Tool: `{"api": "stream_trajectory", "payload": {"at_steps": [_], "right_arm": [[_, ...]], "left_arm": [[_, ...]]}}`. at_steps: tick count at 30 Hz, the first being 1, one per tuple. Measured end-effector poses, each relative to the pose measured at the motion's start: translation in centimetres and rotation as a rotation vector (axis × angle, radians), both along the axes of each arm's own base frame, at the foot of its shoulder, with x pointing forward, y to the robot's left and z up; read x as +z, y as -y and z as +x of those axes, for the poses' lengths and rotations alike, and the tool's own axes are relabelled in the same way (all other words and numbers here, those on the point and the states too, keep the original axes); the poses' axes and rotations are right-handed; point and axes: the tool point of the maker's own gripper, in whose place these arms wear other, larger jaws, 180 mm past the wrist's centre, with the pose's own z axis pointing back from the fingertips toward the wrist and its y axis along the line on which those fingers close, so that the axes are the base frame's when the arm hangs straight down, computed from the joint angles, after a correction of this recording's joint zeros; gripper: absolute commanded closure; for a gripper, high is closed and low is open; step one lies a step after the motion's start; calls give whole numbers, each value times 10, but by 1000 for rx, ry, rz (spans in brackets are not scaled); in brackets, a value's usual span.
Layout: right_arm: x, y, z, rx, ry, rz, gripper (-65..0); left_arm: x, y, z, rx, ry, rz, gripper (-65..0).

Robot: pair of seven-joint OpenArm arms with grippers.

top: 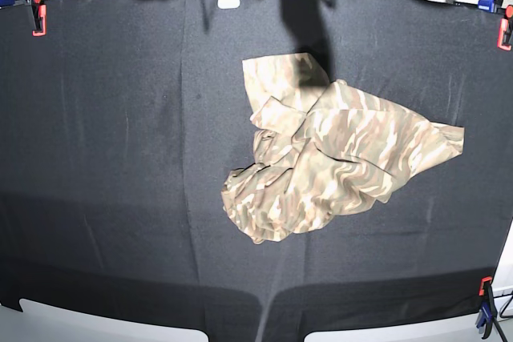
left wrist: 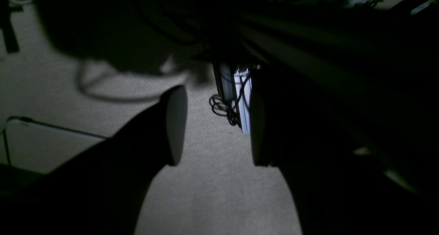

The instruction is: Layout the t-shirt on the table in an organized manner, then fold the t-shirt properly

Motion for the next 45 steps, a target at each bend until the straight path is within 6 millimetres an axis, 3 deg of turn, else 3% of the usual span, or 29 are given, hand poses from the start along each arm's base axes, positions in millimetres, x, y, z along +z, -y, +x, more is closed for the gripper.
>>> {"api": "stream_trajectory", "payload": {"at_steps": [5,10,14,18,25,33,36,40,45], "right_arm": [[13,0,-13,-22,32,23,-254],[30,14,-32,-41,54,20,-254],[40,29,-53,-24,52,10,-254],[47,45,-86,-3,0,-12,-254],[57,73,-109,-1,-32,-43,-254],[58,76,-104,7,-26,-48,-254],[59,78,-110,9,-37,-52,-254],[64,81,-124,13,-52,-64,-254],[84,95,-135,-26,-36,-90,-254]], "left_arm": [[18,7,8,12,100,-23,-279],[35,13,7,20,151,-37,-279],[36,11,1,-9,120,-22,-279],[32,-4,-4,-30,94,0,-279],[29,-50,-20,-78,57,70,-279],[30,-81,25,-44,135,143,-279],[31,-97,29,-4,139,173,-279],[30,-105,18,-10,99,192,-279],[30,-101,-13,-12,51,185,-279]]}}
